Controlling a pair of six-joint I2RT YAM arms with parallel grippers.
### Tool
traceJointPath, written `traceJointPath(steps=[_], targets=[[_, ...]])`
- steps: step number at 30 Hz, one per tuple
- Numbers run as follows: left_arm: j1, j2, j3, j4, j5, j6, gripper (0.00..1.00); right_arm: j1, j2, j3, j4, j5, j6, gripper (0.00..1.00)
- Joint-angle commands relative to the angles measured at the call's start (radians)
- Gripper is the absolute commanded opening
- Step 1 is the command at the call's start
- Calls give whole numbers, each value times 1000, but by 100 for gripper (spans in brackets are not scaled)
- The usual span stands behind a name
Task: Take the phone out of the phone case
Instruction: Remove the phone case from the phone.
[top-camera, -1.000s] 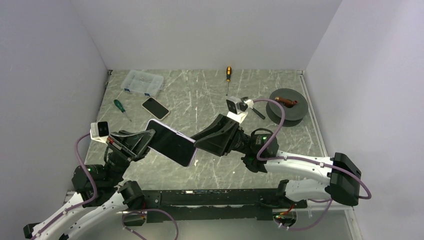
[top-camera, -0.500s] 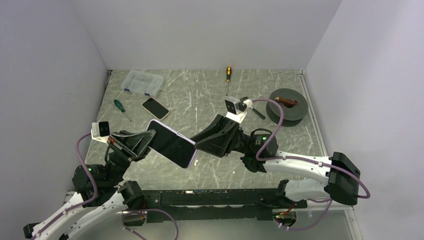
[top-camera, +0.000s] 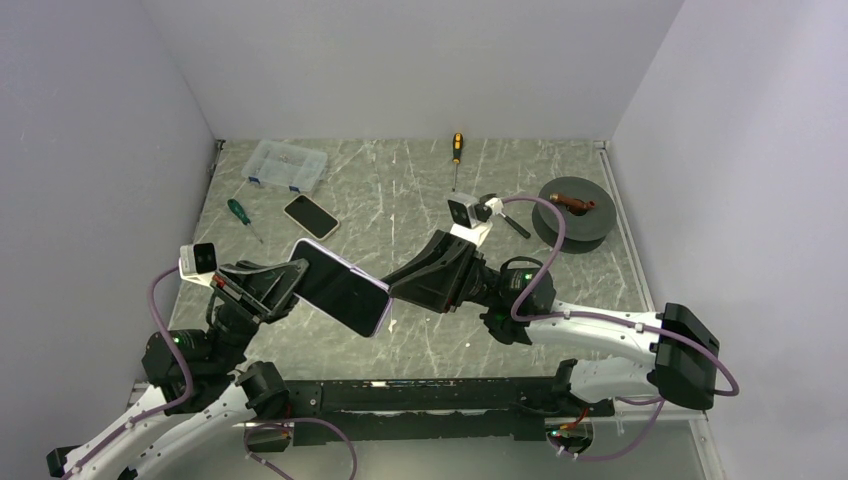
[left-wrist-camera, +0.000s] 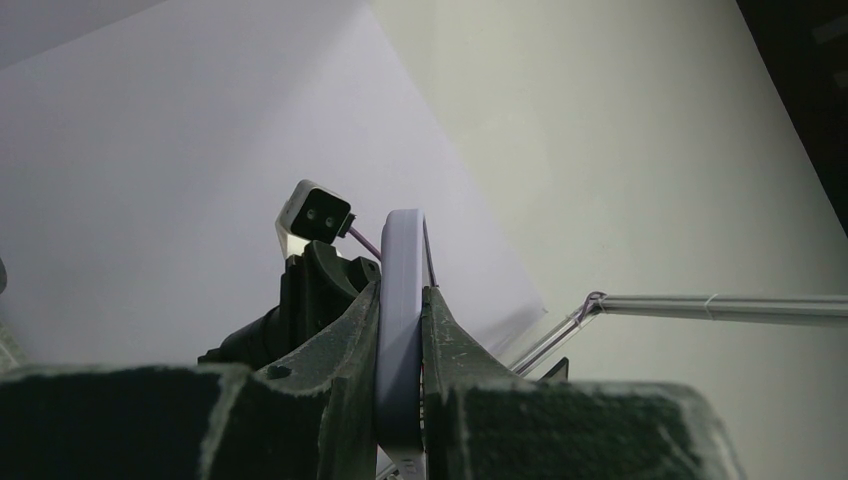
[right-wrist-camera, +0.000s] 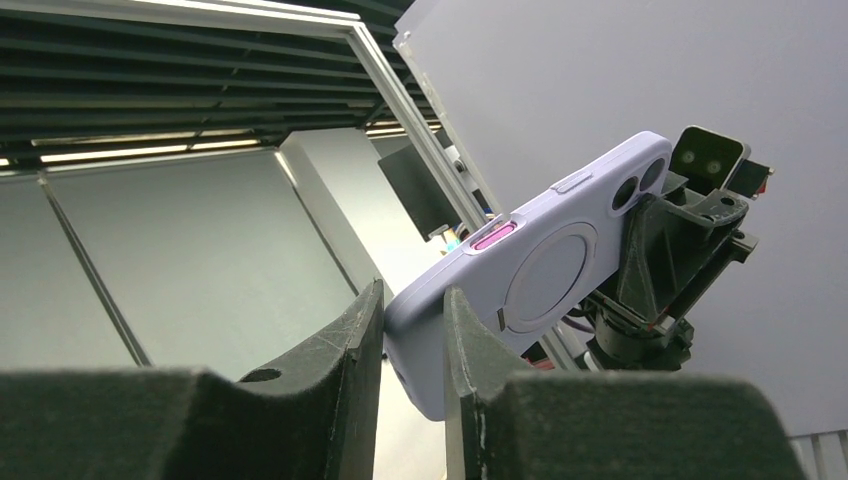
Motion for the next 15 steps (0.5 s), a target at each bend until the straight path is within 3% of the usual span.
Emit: traceJointPath(steps=[1,4,15], targets=[[12,42,-10,-167,-81,85,0,29,-17,95,363,-91,35,5],[13,46,-4,-161,-76,84,0,30,-15,100,363,-100,37,0],[12,81,47,-109,-37,64,0,36,-6,108,360,-171,5,0]])
